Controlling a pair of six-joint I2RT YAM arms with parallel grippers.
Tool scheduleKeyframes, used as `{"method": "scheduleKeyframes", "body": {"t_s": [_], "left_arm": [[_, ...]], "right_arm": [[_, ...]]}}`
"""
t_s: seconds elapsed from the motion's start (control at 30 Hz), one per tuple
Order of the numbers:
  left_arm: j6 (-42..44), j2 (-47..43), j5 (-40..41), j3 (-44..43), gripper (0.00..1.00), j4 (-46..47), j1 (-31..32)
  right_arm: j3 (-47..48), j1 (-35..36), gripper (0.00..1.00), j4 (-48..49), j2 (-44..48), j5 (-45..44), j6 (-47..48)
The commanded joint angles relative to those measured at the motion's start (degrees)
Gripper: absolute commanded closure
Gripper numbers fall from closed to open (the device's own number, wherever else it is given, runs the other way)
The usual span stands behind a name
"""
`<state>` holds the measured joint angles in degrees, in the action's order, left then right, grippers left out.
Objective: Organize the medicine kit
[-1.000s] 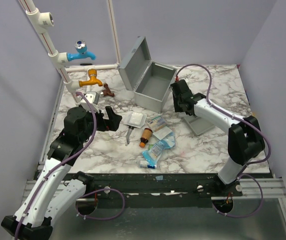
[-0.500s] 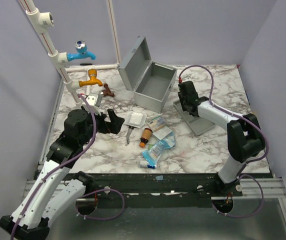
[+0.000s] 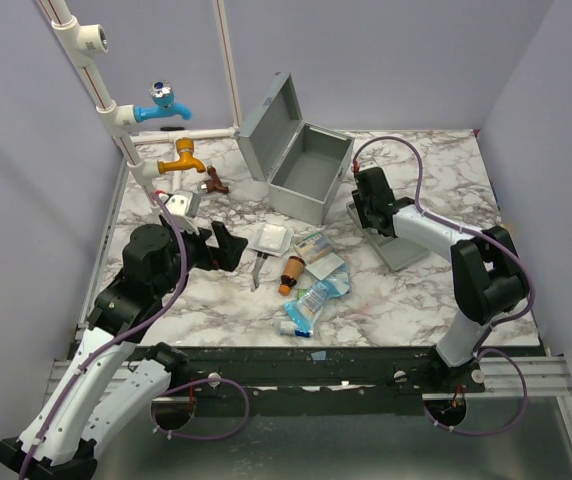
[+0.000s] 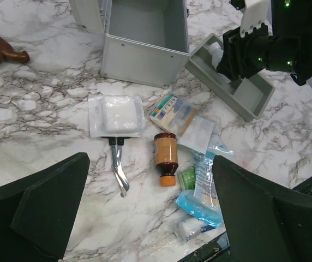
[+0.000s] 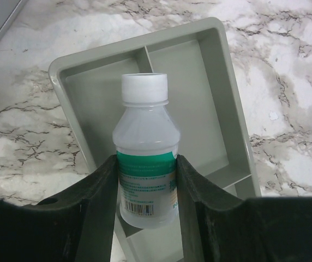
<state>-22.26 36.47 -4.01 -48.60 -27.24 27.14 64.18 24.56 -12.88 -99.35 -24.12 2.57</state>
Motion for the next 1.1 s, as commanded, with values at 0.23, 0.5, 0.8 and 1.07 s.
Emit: {"method": "scheduleKeyframes", "body": {"t_s": [0.23,0.5,0.8,1.07], "left_arm": [[0.73,-1.40,1.90,0.52,0.01,-1.14,0.64],[0.90,-1.70,2.36,0.45,0.01,-1.25,0.64],[0.98,-1.67,2.45,0.44,0.02,-1.35,0.59],[0.99,-1.25,2.76,0.43,0.02,-1.57,0.63]], "right_arm": [[-0.39,0.18,0.87,-0.63,-3.17,1.40,-3.85],[1.81,0.23,0.68,-3.72,-3.63,0.44,-6.49],[2.10,0.25,0.57,-5.07,1.43,4.69,-7.23],[2.80,0.84,0.46,-7.76,5.45,5.01,-7.81]]}}
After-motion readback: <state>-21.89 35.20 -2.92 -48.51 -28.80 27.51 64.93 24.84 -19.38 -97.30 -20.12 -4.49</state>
